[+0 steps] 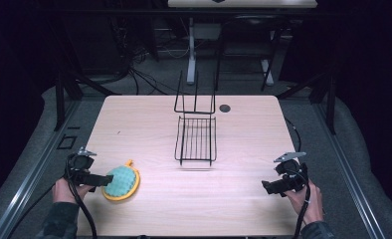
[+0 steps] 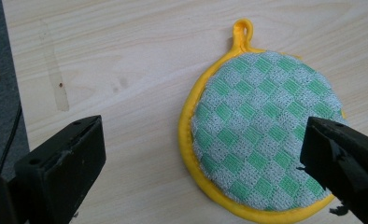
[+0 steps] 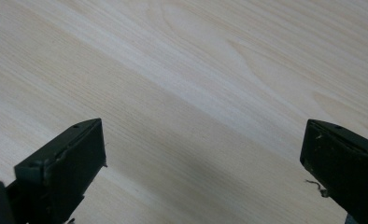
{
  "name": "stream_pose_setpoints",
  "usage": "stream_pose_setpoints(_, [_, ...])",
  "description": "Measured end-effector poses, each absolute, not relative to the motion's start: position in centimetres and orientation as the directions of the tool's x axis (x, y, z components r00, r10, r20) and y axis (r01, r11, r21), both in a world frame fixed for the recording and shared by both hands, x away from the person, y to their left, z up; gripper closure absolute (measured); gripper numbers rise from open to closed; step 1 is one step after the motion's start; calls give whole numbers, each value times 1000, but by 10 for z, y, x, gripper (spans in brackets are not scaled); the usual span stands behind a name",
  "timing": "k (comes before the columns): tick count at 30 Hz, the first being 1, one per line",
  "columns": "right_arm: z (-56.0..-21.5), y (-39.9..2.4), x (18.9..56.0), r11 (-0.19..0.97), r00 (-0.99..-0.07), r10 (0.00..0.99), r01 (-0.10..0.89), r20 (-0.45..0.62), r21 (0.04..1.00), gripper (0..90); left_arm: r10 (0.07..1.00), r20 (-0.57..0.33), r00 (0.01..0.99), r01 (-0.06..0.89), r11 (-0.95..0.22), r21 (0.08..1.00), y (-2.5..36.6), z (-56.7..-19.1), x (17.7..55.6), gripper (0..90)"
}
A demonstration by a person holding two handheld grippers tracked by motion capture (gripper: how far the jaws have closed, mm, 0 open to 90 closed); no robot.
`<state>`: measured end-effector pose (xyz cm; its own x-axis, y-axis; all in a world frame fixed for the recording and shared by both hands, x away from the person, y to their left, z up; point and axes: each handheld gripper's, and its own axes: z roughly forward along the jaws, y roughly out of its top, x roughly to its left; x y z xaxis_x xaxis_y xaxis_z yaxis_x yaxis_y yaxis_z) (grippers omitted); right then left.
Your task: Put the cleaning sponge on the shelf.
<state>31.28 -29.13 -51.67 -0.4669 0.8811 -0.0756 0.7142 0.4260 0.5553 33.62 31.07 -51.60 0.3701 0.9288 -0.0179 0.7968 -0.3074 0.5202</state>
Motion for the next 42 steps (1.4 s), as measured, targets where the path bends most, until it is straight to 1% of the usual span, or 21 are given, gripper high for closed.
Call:
stream_pose_setpoints(5, [-515, -291, 314, 424, -460, 884, 710, -85, 563, 13, 927, -23, 374, 795, -308, 522, 310, -518, 337, 5])
stream_pose_setpoints(17, [-517, -289, 314, 435, -464, 881, 718, -92, 544, 29, 929, -72, 363, 812, -278, 514, 307, -530, 345, 7])
stream_pose_setpoints(18, [-517, -289, 314, 434, -466, 881, 723, -84, 538, 30, 926, -76, 369, 812, -281, 511, 306, -531, 347, 59])
stream_pose_setpoints(19, [-517, -289, 314, 434, -466, 881, 723, -84, 538, 30, 926, -76, 369, 812, -281, 511, 306, -531, 347, 91])
stream_pose_setpoints(24, [-518, -286, 315, 438, -473, 877, 712, -85, 549, 31, 921, -92, 378, 817, -285, 502, 303, -537, 352, 178])
stream_pose_setpoints(25, [-518, -286, 315, 437, -474, 877, 714, -83, 547, 32, 921, -96, 377, 821, -284, 496, 303, -538, 352, 178])
stream_pose_setpoints(26, [-518, -286, 315, 439, -474, 876, 716, -83, 543, 33, 920, -101, 378, 824, -285, 490, 303, -540, 353, 229])
stream_pose_setpoints(29, [-519, -287, 315, 431, -473, 878, 721, -70, 543, 36, 919, -111, 379, 827, -282, 486, 303, -542, 353, 265])
stream_pose_setpoints(30, [-519, -289, 316, 424, -470, 881, 723, -62, 546, 38, 915, -137, 379, 829, -270, 489, 303, -543, 353, 308])
stream_pose_setpoints(31, [-519, -289, 316, 424, -470, 881, 723, -62, 546, 38, 915, -137, 379, 829, -270, 489, 303, -543, 353, 336])
stream_pose_setpoints(32, [-519, -290, 316, 418, -466, 883, 726, -56, 547, 38, 913, -146, 381, 830, -268, 489, 302, -543, 353, 336])
stream_pose_setpoints(33, [-518, -290, 316, 414, -464, 884, 731, -50, 543, 40, 910, -156, 384, 831, -267, 488, 301, -544, 353, 390])
stream_pose_setpoints(34, [-518, -290, 316, 414, -464, 884, 731, -50, 543, 40, 910, -156, 384, 831, -267, 488, 301, -544, 353, 420])
stream_pose_setpoints(36, [-519, -290, 316, 414, -464, 884, 730, -50, 544, 44, 913, -160, 375, 833, -257, 491, 300, -545, 353, 425])
stream_pose_setpoints(39, [-517, -290, 316, 419, -466, 883, 729, -55, 541, 48, 916, -149, 372, 829, -255, 498, 298, -547, 351, 459])
stream_pose_setpoints(41, [-516, -291, 316, 415, -463, 885, 729, -55, 545, 48, 921, -140, 365, 826, -250, 506, 296, -547, 349, 500])
stream_pose_setpoints(42, [-516, -292, 315, 411, -461, 886, 728, -52, 548, 49, 922, -131, 365, 823, -253, 509, 294, -548, 348, 500])
